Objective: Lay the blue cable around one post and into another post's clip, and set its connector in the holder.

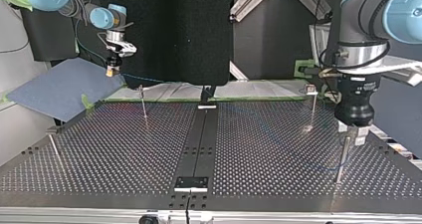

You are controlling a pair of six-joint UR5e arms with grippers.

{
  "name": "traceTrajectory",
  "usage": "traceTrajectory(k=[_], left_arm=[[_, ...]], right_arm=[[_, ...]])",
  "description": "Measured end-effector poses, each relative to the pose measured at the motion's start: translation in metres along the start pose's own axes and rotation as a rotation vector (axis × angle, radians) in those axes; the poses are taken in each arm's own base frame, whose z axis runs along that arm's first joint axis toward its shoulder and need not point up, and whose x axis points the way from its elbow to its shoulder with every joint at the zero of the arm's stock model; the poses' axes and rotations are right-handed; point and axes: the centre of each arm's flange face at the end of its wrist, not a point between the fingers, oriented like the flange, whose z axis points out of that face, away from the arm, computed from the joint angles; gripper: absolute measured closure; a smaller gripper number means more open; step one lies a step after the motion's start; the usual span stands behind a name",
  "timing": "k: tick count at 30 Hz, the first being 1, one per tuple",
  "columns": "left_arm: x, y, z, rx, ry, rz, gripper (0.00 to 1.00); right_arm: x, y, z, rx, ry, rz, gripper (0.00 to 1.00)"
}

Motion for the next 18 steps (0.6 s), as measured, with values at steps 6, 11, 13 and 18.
traceTrajectory(k=[6,11,13,18], left_arm=[[-0.004,-0.007,-0.005,0.045,0.036,0.035,0.0],[-0.004,-0.009,-0.009,0.061,0.07,0.039,0.0],[-0.003,-0.009,-0.011,0.061,0.084,0.04,0.0],[0.0,-0.008,-0.016,0.041,0.125,0.042,0.0]], right_arm=[[0.0,0.0,0.0,0.0,0.0,0.0,1.0],[0.0,0.0,0.0,0.0,0.0,0.0,1.0],[0.0,0.0,0.0,0.0,0.0,0.0,1.0],[0.0,0.0,0.0,0.0,0.0,0.0,1.0]])
